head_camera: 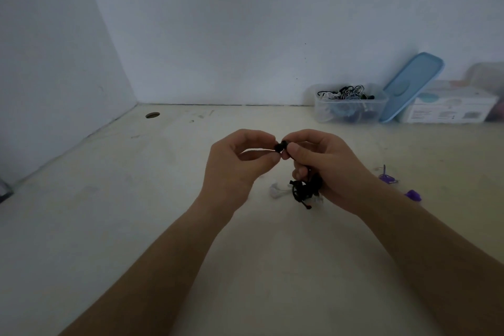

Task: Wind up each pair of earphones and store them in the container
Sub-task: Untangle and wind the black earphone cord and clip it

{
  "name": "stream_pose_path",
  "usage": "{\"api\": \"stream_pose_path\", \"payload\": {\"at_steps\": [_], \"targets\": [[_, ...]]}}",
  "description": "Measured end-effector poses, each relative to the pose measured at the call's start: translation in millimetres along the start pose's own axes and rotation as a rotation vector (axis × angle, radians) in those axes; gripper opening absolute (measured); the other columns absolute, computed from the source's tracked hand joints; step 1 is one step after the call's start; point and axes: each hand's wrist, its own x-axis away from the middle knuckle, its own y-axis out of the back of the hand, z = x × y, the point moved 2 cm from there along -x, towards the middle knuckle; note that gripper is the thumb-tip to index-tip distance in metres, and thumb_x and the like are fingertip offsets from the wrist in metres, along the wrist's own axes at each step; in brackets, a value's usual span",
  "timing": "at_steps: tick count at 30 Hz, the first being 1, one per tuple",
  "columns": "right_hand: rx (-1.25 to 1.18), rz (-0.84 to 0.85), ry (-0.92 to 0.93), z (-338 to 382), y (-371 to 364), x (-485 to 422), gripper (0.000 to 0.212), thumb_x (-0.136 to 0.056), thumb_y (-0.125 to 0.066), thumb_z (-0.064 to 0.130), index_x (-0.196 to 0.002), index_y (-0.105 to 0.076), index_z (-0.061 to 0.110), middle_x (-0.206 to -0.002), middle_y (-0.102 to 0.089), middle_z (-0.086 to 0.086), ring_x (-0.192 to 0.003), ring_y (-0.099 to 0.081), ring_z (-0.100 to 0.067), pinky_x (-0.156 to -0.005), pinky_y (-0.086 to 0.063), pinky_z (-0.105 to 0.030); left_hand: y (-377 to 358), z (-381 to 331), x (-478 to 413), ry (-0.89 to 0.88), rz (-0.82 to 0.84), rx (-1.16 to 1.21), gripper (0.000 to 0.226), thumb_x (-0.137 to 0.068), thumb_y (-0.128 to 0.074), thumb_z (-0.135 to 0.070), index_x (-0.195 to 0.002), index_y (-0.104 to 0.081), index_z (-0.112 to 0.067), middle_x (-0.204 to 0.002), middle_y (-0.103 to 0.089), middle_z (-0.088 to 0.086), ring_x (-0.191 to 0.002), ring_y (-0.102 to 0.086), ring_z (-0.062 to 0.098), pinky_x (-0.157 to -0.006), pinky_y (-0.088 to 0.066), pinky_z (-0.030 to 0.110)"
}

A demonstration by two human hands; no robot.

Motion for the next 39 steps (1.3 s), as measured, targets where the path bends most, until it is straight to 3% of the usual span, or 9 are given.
{"api": "stream_pose_path", "payload": {"at_steps": [8,15,22,29,39], "targets": [[0.009,0.011,0.019,2.0,-1.2,3.1,0.010,-0.091,-0.060,0.001,-0.095,-0.067,0.006,-0.074,-0.068,-0.008,-0.047,-0.048,-0.013,-0.056,-0.047,-0.025,0.6,3.1,0.4,0.050,-0.037,0.030,0.020,-0.079,-0.078,0.000,-0.096,-0.071,-0.009,-0.095,-0.076,0.005,-0.089,-0.074,0.021,-0.088,-0.059,0.037],[0.047,0.003,0.022,2.8,0.4,5.1,0.009,-0.091,-0.061,0.000,-0.095,-0.068,0.005,-0.075,-0.069,-0.007,-0.049,-0.049,-0.013,-0.056,-0.047,-0.025,1.5,0.5,1.0,0.044,-0.030,0.018,0.019,-0.078,-0.079,0.001,-0.093,-0.071,-0.009,-0.092,-0.076,0.004,-0.086,-0.074,0.018,-0.075,-0.055,0.021],[0.126,0.019,0.047,4.4,3.0,5.9,0.011,-0.090,-0.064,0.001,-0.093,-0.070,0.009,-0.076,-0.070,-0.008,-0.052,-0.051,-0.014,-0.055,-0.049,-0.022,2.0,-0.6,2.1,0.029,-0.017,0.016,0.021,-0.076,-0.079,0.004,-0.088,-0.071,-0.012,-0.089,-0.076,0.004,-0.082,-0.074,0.017,-0.071,-0.053,0.019],[0.134,0.014,0.059,5.5,4.2,5.9,0.011,-0.091,-0.063,0.001,-0.093,-0.070,0.009,-0.075,-0.070,-0.006,-0.052,-0.051,-0.014,-0.055,-0.049,-0.022,4.1,1.5,1.6,0.051,0.023,0.061,0.017,-0.082,-0.072,0.005,-0.095,-0.070,-0.006,-0.091,-0.077,0.009,-0.087,-0.075,0.022,-0.082,-0.060,0.031],[0.150,0.030,0.072,5.9,4.6,7.3,0.014,-0.090,-0.064,0.001,-0.092,-0.073,0.013,-0.078,-0.071,-0.009,-0.053,-0.051,-0.014,-0.058,-0.048,-0.027,4.0,6.5,0.0,0.074,0.066,0.096,0.020,-0.083,-0.072,0.005,-0.094,-0.071,-0.011,-0.094,-0.077,0.009,-0.090,-0.074,0.025,-0.088,-0.058,0.039]]}}
